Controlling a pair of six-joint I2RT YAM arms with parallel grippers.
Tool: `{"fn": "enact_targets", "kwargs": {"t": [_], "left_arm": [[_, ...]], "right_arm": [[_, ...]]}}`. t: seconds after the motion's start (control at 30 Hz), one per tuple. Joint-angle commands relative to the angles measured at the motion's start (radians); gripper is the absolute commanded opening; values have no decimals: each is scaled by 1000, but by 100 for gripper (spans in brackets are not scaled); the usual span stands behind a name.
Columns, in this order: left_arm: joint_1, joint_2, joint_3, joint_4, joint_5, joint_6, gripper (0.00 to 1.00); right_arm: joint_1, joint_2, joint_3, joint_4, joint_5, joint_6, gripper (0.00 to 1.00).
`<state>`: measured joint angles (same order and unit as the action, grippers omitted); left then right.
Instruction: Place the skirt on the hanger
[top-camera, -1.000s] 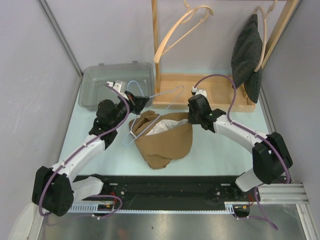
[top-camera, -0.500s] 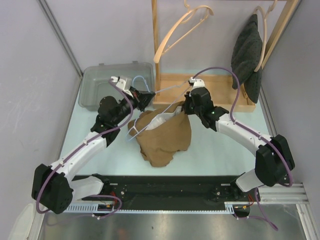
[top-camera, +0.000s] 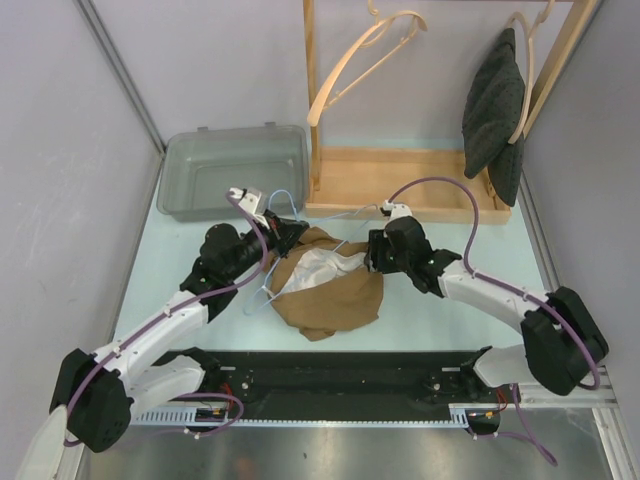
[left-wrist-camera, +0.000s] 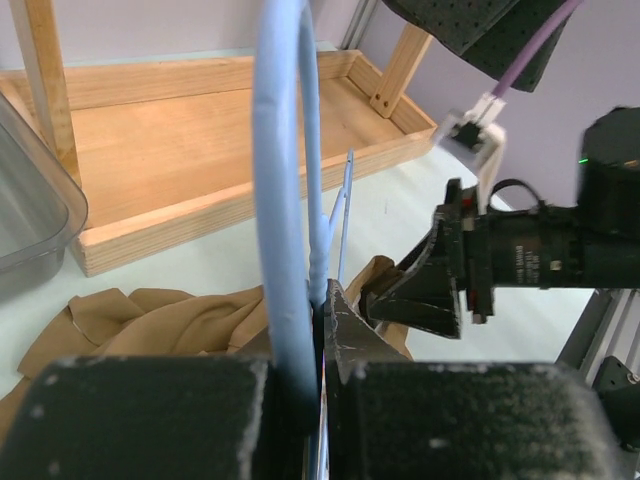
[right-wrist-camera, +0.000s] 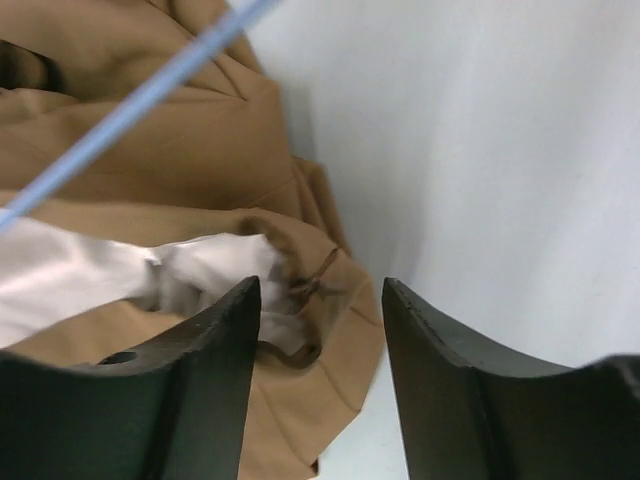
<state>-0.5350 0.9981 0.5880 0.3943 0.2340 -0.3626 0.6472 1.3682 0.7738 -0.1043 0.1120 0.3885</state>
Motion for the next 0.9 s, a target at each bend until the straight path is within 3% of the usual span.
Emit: {"fn": "enact_targets", "kwargs": {"t": [0.0,0.17,0.27,0.47,0.67,0.87], "left_arm": [[-14,-29,4,43,-9,19,0],[-23,-30,12,55,-15,17,0],[-29,-26,16,55,-25,19,0],[-37,-42,21,26,-91,33,0],[-42,-58,19,-6,-142,40,0],[-45,-65,15,-14,-151,37,0]], "right_arm": [[29,-138,2,-17,67,29,60],[61,-253,16,-101,97,65,63],[81,-265,41,-135,97,64,57],[126,-115,152,-136,57,27,38],[114,49,245,-130,75,4,34],[109,149,306,-250,51,21,22]]}}
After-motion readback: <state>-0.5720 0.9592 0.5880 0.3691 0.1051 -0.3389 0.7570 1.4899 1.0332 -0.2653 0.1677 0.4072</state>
